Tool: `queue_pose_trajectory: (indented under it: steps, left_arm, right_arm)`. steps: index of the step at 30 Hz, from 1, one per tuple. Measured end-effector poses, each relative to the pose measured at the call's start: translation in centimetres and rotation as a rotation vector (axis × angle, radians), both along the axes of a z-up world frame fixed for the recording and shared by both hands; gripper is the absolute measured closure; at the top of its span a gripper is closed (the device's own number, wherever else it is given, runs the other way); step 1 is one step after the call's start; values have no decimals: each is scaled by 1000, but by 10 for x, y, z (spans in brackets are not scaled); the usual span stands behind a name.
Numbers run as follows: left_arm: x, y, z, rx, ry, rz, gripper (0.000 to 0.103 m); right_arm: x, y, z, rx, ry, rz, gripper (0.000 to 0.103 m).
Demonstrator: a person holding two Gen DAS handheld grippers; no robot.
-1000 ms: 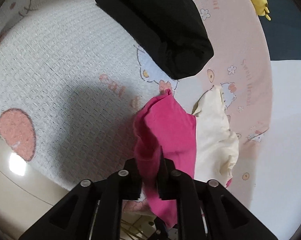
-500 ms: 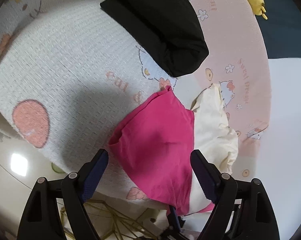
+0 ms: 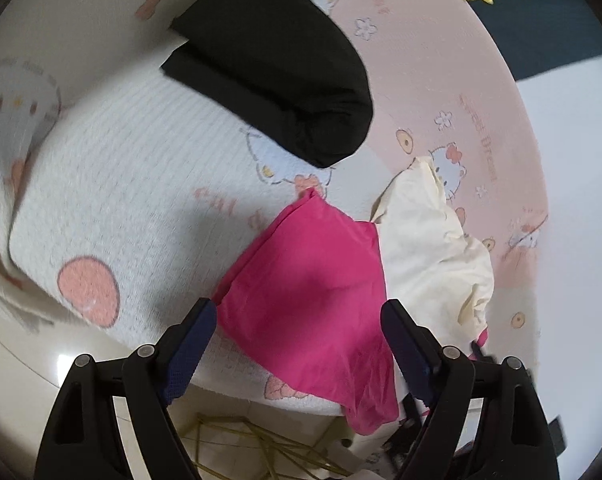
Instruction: Fold clothes
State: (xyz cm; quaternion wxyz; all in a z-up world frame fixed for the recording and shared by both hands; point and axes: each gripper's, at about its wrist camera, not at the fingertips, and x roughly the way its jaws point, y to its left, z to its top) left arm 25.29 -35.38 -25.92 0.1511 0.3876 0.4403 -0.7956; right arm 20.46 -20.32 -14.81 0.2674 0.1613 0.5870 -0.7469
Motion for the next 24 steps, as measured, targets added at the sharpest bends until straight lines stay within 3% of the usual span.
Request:
queue_pose_trajectory:
  steps: [6,9,13,18,24]
  left_arm:
    - [-24,9,24,-110,-11,-76,19]
    - [-48,11,33,-158,-13,-120,19]
    - [-77,13,38,-166,-12,-172,19]
    - [-116,16,30,-164,-45,-235,19]
    - [-155,17,24,-158,-105,-279,19]
  right_arm:
    - [-44,6,17,4,89,-95,36]
    - [-73,14,33,-26,79,-180,36]
    - [-115,24,48,-72,42,-283,36]
    - [-167,28,44,-78,-54,-392,36]
    - [-217,23,36,-63,-159,-441,36]
